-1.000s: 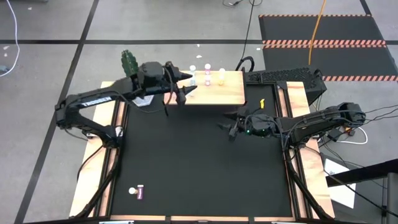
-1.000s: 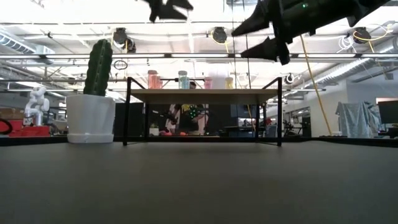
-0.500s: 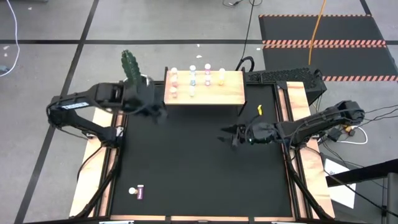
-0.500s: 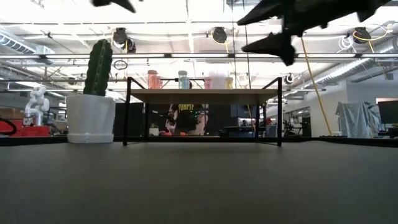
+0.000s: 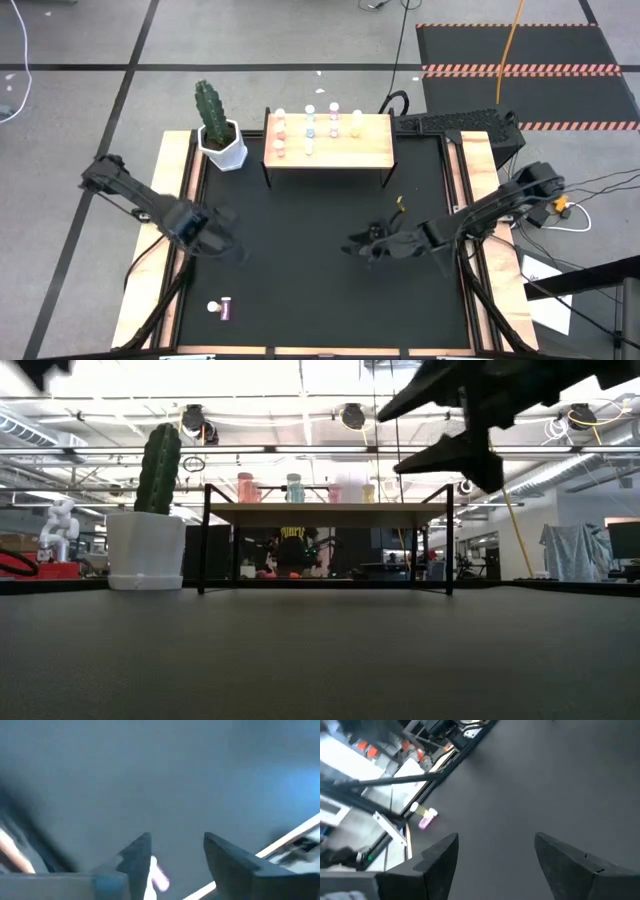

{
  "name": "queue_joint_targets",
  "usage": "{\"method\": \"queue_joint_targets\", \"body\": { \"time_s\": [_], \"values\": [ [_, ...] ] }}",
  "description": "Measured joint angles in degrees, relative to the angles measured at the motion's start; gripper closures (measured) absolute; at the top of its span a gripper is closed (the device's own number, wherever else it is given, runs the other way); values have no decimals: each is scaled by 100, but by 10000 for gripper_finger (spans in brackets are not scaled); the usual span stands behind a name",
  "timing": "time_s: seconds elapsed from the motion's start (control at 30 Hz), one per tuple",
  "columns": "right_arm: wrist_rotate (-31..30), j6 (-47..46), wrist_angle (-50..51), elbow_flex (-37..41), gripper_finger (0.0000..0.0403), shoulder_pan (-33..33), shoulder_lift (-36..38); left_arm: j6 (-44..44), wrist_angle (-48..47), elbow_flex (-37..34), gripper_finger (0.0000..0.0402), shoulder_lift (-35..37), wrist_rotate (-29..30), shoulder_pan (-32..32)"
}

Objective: Pick and place medicine bottles onto shelf by color
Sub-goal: Put the pink pill bottle aligned with the other pink pill bottles on the shelf

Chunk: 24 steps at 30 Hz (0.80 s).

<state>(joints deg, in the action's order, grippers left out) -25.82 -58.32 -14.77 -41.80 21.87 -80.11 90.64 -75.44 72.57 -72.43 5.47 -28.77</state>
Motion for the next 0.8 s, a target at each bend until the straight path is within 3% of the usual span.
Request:
{"method": "queue_joint_targets", "body": {
  "time_s": [0.17,0.37,0.6,0.8],
  "values": [
    [-529,-701,-109,-379,148,56,-570,681,1608,-1434,161,0,-1136,-186],
    [-689,-1003,-150,-502,148,108,-801,1324,3014,-2664,118,-33,-1723,-414],
    [-692,-1112,-97,-507,148,259,-753,2416,4125,-3550,125,-32,-2109,-907],
    [-693,-1254,-59,-505,148,269,-757,3121,5328,-4072,150,-30,-2097,-1215]
  ]
}}
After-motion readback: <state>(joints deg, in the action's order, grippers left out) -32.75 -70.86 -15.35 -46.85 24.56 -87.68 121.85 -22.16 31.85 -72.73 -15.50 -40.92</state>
